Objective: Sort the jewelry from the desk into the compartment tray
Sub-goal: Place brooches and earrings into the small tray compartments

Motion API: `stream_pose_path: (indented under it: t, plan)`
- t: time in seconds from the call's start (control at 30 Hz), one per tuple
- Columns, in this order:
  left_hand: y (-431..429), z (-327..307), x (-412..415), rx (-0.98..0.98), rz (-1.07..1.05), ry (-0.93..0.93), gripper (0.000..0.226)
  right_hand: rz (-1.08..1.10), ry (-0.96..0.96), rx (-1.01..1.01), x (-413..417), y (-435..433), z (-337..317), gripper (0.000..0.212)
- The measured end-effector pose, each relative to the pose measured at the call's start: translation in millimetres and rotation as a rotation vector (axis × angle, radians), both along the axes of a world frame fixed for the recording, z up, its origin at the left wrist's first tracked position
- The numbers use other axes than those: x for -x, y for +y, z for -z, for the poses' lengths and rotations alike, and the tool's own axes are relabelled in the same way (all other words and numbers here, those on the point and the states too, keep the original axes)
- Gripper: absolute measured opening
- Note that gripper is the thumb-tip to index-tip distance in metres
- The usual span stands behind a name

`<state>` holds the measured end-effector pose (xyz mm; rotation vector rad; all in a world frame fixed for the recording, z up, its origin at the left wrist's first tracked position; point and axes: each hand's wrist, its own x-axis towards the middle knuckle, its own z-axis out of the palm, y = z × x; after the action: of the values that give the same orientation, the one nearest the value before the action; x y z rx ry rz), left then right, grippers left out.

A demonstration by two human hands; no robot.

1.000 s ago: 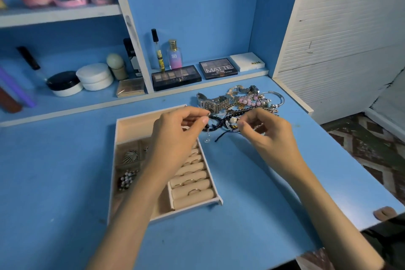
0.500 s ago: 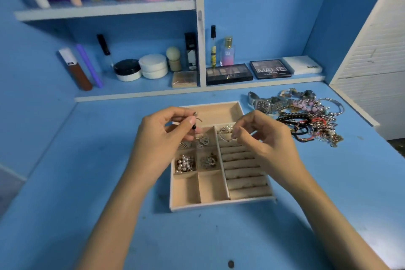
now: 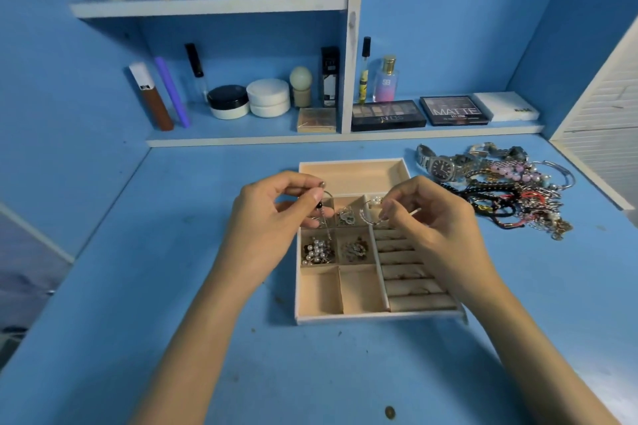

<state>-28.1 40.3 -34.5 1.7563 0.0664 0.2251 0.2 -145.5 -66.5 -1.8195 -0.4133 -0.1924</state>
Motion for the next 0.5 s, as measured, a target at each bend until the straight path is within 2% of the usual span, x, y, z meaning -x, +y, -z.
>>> stream_pose_path:
  t: [0.33, 0.5]
  plan:
    - [2.8, 3.5, -0.5, -0.076, 0.013, 0.025, 0.008, 0.002, 0.013, 0.006, 0.1, -1.3, 0.7, 0.011]
    - [4.7, 13.6, -0.3, -0.29, 0.028, 0.053, 0.01, 0.0, 0.014, -0.001, 0.6, -1.6, 0.5, 0.011]
